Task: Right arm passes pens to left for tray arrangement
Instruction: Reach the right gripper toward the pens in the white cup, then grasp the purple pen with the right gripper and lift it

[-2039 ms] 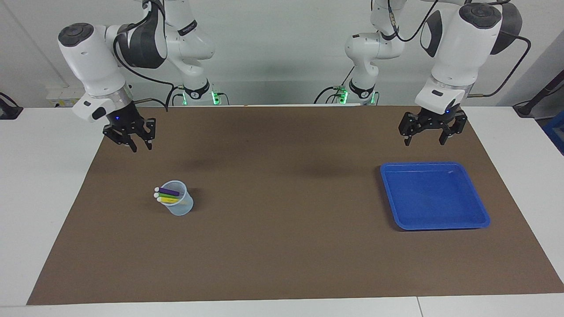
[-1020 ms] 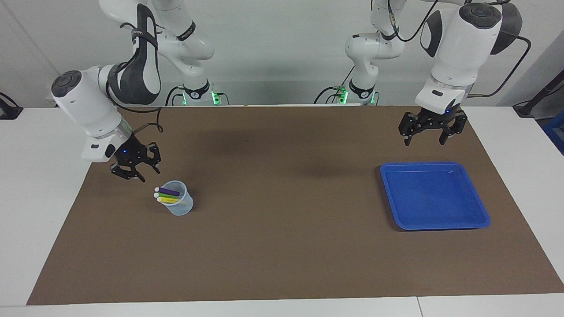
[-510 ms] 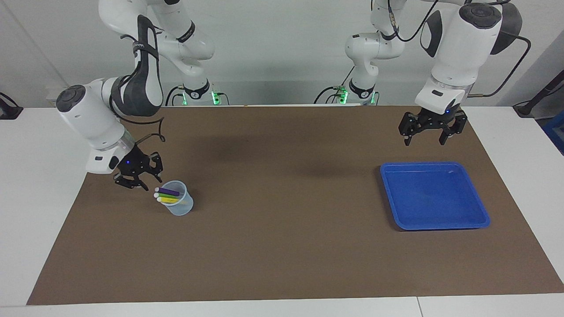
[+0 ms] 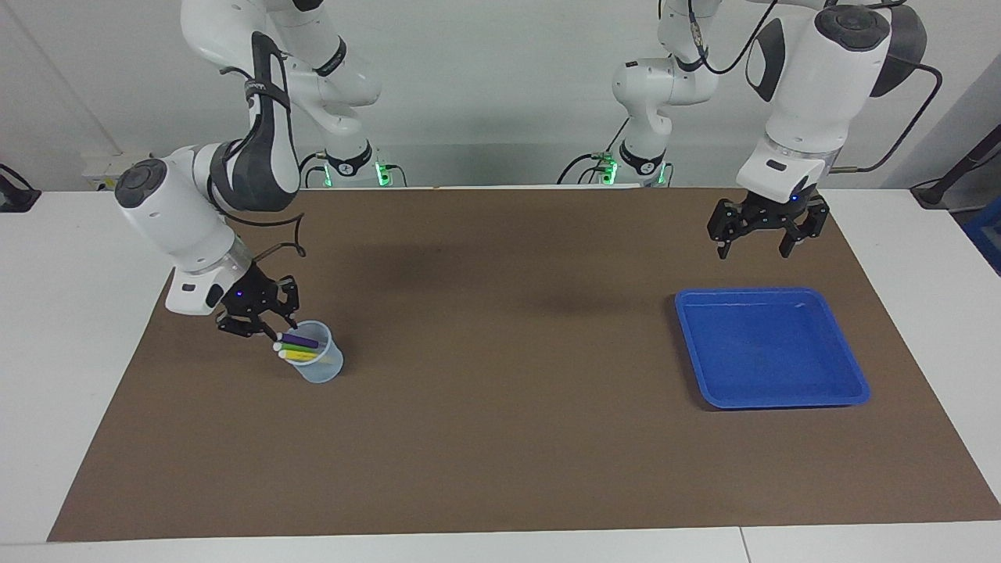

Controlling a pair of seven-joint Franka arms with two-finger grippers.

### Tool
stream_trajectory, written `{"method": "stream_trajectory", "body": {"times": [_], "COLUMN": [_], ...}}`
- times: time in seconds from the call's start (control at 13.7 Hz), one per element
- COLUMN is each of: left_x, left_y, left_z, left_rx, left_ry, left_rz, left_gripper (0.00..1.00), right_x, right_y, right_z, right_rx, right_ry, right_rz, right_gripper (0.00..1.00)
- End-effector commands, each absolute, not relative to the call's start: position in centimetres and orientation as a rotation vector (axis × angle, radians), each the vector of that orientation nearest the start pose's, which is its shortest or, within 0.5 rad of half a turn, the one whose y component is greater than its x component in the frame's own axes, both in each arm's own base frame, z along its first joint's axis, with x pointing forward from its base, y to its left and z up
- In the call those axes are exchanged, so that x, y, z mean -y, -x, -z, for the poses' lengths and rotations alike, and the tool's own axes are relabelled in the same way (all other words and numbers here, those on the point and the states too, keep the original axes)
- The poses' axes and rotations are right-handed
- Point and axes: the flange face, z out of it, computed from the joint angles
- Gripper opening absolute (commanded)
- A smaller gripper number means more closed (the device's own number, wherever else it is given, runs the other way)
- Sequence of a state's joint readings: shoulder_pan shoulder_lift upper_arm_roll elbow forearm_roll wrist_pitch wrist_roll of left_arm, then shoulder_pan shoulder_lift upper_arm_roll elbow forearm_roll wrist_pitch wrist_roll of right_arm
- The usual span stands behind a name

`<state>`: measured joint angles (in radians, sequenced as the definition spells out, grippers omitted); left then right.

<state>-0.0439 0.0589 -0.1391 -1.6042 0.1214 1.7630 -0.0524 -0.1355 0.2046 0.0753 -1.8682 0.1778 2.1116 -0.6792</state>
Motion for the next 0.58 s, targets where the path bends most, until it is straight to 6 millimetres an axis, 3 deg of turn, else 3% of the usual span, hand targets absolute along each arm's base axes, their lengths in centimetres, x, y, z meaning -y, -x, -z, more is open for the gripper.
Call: {"method": "stream_trajectory", "body": {"times": [0.0, 0.36, 0.51], "left_x": [9.15, 9.15, 9.15], "left_y": [-57.68, -57.68, -57.68], "left_z": [-59.44, -59.44, -59.44], "left_rx": [-0.230, -0.230, -0.230], "left_ry": [3.009, 3.009, 3.009], "left_rz": [0.168, 0.168, 0.168], "left_gripper": [1.00, 1.00, 1.00], "right_x": [3.26, 3.36, 3.70], "right_y": [-61.91, -62.04, -62.04], "right_z": [-40.27, -39.96, -40.23], "right_rx": [0.742, 0.735, 0.728], "right_ry": [2.881, 2.895, 2.895], "right_rz": [0.147, 0.144, 0.133], "right_gripper": [0.33, 0.33, 0.39]}}
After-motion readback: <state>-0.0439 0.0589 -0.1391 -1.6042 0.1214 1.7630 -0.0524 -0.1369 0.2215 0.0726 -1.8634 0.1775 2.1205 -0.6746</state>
